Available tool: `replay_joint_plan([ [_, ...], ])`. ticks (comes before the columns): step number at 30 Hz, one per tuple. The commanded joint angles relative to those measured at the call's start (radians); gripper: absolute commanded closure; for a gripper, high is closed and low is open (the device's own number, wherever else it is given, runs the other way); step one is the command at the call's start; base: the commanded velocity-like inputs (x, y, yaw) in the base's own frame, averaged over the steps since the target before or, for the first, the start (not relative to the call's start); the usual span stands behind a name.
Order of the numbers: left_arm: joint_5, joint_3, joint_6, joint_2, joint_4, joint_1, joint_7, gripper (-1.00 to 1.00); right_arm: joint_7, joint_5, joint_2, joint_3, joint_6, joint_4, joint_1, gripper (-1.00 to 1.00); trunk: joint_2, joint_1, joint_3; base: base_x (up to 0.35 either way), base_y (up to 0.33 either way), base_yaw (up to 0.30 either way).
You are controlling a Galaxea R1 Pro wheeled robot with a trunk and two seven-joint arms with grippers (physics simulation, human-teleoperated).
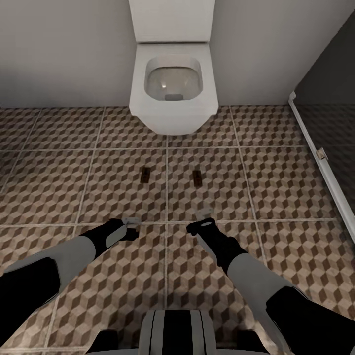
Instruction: Take the four mousetraps from the cabinet in the bathroom and place them on the bathroom floor. Make sure all four end up on the same floor surface, and ensure that at least two of them are either under or directly next to the same bathroom sink.
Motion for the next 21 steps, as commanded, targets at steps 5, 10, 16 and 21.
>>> replay_joint_plan([
  [5, 0.011, -0.006, 0.002, 0.001, -0.004, -0.001, 0.009, -1.00, -0.009, -0.011, -0.001, 0.008, 0.004, -0.001, -0.001, -1.00, 0.000, 0.000, -0.001, -0.090, 0.000, 0.000],
  [10, 0.011, -0.006, 0.001, 0.001, -0.004, -0.001, 0.009, -1.00, -0.009, -0.011, -0.002, 0.008, 0.004, -0.001, -0.001, -1.00, 0.000, 0.000, -0.001, -0.027, 0.000, 0.000],
  [16, 0.011, -0.006, 0.001, 0.001, -0.005, -0.001, 0.009, -1.00, -0.009, -0.011, -0.002, 0.008, 0.004, -0.001, -0.001, -1.00, 0.000, 0.000, -0.001, -0.007, 0.000, 0.000],
  [21, 0.011, -0.006, 0.001, 0.001, -0.005, -0.001, 0.010, -1.00, -0.009, -0.011, -0.002, 0.008, 0.004, -0.001, -0.001, -1.00, 0.000, 0.000, -0.001, -0.002, 0.000, 0.000],
])
